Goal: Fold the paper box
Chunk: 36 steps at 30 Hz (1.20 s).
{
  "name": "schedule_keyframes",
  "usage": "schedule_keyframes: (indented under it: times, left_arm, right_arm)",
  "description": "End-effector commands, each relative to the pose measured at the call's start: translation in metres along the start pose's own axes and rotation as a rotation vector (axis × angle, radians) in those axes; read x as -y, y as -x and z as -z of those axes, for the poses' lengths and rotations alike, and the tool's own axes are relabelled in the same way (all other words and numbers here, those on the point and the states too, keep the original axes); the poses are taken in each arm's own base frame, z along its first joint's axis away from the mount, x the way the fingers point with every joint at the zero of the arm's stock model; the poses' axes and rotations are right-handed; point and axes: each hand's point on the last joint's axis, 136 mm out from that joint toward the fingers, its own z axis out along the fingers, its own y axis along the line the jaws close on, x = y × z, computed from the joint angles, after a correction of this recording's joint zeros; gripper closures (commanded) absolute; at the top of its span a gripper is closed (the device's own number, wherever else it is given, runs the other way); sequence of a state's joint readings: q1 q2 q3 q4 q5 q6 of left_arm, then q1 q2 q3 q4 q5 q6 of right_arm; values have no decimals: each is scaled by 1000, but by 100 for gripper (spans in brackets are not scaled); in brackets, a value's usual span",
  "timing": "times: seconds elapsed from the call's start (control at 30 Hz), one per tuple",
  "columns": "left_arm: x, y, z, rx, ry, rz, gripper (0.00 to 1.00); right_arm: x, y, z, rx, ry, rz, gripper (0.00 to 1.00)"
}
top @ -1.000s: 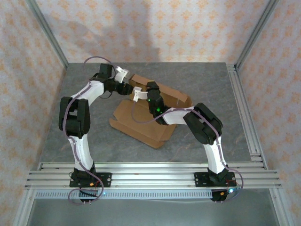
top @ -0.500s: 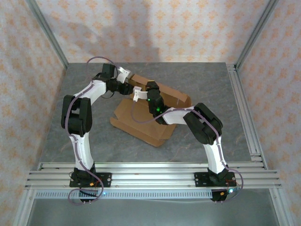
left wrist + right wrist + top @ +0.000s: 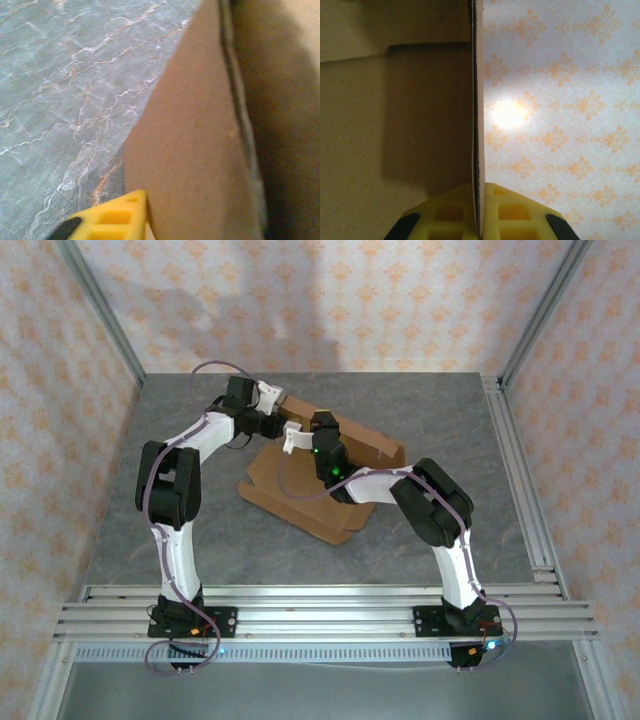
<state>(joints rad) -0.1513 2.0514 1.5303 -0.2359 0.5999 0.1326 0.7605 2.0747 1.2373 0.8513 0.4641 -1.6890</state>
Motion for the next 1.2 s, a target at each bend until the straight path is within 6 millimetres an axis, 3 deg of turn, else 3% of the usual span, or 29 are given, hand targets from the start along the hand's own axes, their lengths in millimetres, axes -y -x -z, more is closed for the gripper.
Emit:
schedule_keyframes:
  times: [0.0,0.23,0.3,0.47,0.63,0.73,0.93,1.07,1.17]
  left_arm:
    - [8,22,4,80,37,-21,94]
    - [18,21,3,101,57,-58,99]
    - [16,20,4,96,67,-55,100]
    - [12,16,5,81,92,-72,100]
    - [10,15,9,76,112,-85,100]
    - [9,15,11,66,123,-83,100]
    - [8,12,13,50,131,-86,100]
    - [13,1,16,15,114,-103,100]
    - [18,-5,20,6,91,-121,100]
  right_arm:
    - [-1,23,5,65,17,-36,100]
    - [-4,25,6,57,25,-59,100]
    - [-1,23,7,50,27,-83,95]
    - [3,16,20,44,115,-213,54]
    - [11,18,50,94,302,-444,23]
    - [18,22,66,134,367,-562,11]
    - [48,23,87,211,447,-867,7]
    - [83,9,77,128,494,-1287,8]
    - [86,7,65,41,630,-1487,10]
